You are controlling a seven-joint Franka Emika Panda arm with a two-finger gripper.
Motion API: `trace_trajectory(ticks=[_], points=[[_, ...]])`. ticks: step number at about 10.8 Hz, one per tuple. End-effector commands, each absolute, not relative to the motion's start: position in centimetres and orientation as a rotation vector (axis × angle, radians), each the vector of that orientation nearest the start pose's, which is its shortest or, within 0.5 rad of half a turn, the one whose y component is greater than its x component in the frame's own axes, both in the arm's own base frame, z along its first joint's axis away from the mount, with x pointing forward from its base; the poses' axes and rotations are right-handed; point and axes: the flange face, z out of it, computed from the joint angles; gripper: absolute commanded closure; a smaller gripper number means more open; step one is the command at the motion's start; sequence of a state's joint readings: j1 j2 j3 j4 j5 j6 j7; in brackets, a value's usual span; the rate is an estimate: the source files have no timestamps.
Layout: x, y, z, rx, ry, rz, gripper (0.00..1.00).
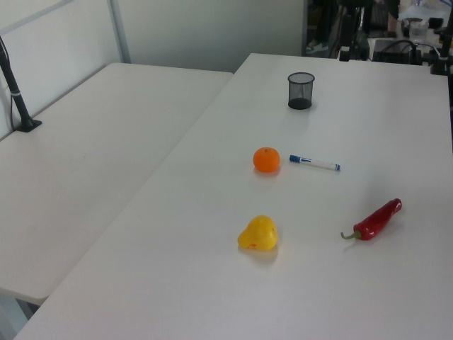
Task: Place marker
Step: 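Move the open gripper down over the blue-capped white marker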
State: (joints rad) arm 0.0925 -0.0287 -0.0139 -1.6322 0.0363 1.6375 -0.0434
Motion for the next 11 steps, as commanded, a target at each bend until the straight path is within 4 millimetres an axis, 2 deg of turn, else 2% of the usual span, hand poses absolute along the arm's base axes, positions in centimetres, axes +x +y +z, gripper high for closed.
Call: trace_trajectory(ticks=[1,8,11], points=[[53.9,4.6,61.7,-3.090,-0.225,-0.038,0.00],[54.2,4.8,61.0,-3.090,-0.231,-0.023,0.00],[54.2,5.1,59.2,-3.091,-0.261,0.009,0.00]])
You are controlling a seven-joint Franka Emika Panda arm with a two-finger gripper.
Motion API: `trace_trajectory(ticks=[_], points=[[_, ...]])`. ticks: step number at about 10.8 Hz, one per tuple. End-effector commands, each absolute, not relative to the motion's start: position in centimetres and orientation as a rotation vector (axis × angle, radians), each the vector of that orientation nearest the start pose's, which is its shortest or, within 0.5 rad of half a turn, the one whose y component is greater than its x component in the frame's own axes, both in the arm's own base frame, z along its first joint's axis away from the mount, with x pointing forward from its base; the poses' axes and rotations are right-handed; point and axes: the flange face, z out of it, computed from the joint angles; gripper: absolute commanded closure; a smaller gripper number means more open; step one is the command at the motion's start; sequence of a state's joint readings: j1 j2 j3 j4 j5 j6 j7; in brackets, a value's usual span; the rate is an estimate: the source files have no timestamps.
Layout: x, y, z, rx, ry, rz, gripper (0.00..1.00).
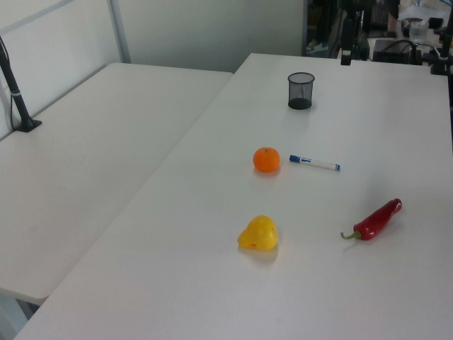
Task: Place marker
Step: 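Move the open gripper down over the blue-capped white marker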
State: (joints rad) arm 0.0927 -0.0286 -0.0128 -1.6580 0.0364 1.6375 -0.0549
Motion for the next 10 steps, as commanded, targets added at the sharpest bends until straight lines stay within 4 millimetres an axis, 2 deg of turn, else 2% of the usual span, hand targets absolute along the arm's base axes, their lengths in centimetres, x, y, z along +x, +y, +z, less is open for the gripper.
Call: trace_trajectory(ticks=[1,3,7,10], points=[[54.4,5.0,58.8,-3.089,-0.257,0.002,0.00],[55.6,5.0,57.0,-3.090,-0.248,-0.059,0.00],[57.8,4.6,51.1,-3.127,-0.236,-0.087,0.00],[59.9,4.0,47.5,-3.159,-0.243,-0.126,0.00]])
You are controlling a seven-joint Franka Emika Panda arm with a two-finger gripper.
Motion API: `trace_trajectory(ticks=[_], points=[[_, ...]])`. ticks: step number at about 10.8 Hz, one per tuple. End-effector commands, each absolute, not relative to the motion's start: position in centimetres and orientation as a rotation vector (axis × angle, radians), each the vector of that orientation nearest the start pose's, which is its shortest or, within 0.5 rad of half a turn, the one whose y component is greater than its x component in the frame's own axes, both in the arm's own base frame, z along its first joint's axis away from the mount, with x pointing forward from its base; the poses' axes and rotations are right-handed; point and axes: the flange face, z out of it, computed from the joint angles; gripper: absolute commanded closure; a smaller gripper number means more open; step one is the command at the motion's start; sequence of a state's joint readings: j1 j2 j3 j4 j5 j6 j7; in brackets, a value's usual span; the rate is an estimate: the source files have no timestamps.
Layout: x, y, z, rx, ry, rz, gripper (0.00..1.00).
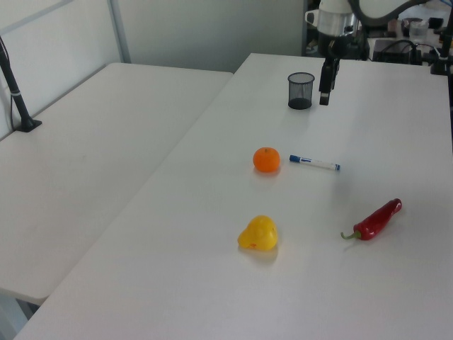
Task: Place marker
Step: 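Move the open gripper down over the blue-capped white marker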
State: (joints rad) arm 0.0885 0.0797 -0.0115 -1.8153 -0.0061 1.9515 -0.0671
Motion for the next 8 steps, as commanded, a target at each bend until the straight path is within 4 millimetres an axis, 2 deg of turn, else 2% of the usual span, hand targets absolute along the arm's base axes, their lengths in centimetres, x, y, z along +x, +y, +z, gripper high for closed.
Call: trace_trajectory(ticks=[1,5,8], points=[[60.4,3.9,46.2,-3.162,-0.239,-0.126,0.00],[61.7,4.0,40.9,-3.198,-0.146,-0.169,0.00],[62.1,4.5,37.8,-3.215,-0.175,-0.148,0.08]])
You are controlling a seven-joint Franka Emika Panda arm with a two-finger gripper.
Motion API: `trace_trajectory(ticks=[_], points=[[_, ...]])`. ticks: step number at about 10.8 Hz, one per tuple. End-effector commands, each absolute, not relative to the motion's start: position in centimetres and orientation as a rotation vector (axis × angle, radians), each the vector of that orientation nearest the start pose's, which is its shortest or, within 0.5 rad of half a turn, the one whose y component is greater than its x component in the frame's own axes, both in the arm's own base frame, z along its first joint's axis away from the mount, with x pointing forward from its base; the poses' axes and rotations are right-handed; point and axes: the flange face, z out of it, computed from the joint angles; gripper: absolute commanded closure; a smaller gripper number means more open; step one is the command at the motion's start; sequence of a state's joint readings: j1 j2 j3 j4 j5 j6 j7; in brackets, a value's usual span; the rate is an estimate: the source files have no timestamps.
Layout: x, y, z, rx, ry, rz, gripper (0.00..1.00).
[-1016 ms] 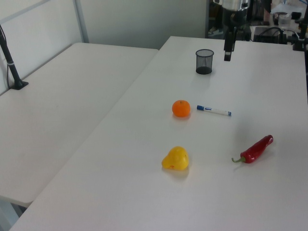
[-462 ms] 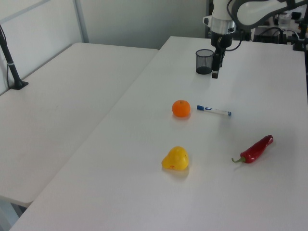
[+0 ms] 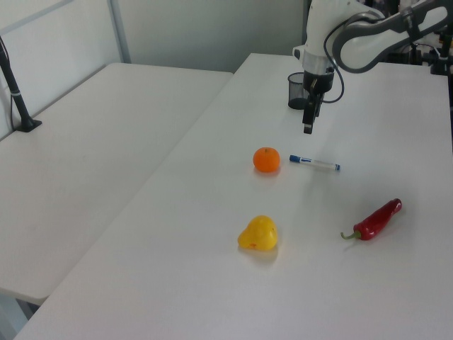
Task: Place marker
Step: 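Close the gripper around the marker's capped end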
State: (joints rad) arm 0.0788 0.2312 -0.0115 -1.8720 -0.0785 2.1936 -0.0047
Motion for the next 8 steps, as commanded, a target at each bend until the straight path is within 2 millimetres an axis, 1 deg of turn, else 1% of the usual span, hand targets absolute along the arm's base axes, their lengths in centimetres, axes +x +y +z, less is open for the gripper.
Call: trace_trajectory(ticks=[1,3,4,5,6,8], points=[[62.1,4.6,37.3,-3.216,-0.178,-0.136,0.10],[62.1,4.7,35.8,-3.222,-0.189,-0.097,0.19],[62.1,4.7,34.8,-3.224,-0.192,-0.072,0.21],[62.1,4.8,34.3,-3.224,-0.197,-0.060,0.21],[62.0,5.1,33.5,-3.224,-0.206,-0.038,0.26],[61.8,5.3,32.4,-3.221,-0.213,-0.050,0.27]])
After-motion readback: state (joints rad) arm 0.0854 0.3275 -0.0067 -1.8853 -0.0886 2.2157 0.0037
